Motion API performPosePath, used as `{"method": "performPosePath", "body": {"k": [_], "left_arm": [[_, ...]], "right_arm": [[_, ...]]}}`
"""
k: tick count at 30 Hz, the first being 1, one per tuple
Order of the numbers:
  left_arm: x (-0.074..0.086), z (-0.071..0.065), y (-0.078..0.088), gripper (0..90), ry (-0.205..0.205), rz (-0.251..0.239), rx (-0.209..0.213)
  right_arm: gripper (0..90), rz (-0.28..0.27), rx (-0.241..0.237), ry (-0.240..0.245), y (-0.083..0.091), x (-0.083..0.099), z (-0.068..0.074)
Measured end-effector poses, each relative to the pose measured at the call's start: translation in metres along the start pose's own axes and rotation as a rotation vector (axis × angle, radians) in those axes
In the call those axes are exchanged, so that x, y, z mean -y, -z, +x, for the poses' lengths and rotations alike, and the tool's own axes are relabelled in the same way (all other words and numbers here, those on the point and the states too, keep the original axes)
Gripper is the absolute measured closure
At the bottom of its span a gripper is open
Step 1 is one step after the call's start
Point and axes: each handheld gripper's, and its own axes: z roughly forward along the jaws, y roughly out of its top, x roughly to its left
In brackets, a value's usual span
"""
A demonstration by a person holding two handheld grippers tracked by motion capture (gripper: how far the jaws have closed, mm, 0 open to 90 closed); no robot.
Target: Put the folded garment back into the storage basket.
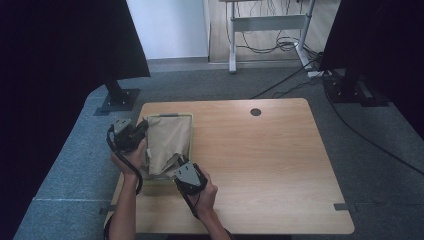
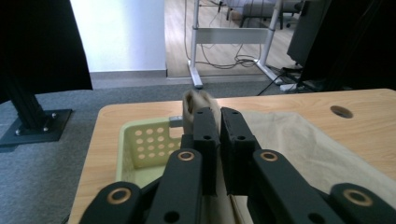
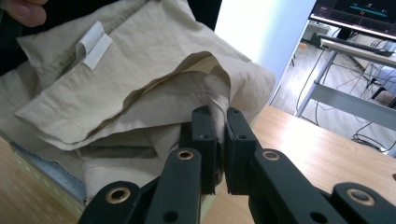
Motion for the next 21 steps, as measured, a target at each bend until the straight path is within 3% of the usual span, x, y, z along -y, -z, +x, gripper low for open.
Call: {"method": "performPosePath", "body": {"k": [4, 11, 12, 15, 16, 21], "left_arm": [[0.003, 0.0, -0.003, 76.7, -0.011, 0.021, -0.005], [0.006, -0.005, -0.005, 75.6, -0.017, 0.032, 0.008], [0.007, -0.009, -0.006, 75.1, -0.023, 0.036, 0.011], [0.007, -0.011, -0.006, 74.3, -0.024, 0.035, 0.013], [0.007, -0.014, -0.005, 73.8, -0.027, 0.03, 0.015], [0.005, -0.02, -0.005, 69.7, -0.03, 0.027, 0.021]], "right_arm": [[78.8, 0.044, -0.008, 0.013, -0.008, 0.004, 0.004], [70.8, 0.12, -0.031, 0.003, -0.014, 0.009, 0.004], [62.4, 0.17, -0.046, -0.022, -0.016, 0.013, 0.001], [60.7, 0.172, -0.04, -0.025, -0.016, 0.014, 0.0], [52.9, 0.164, -0.06, -0.067, -0.012, 0.016, -0.004], [48.7, 0.15, -0.079, -0.094, -0.007, 0.016, -0.009]]}}
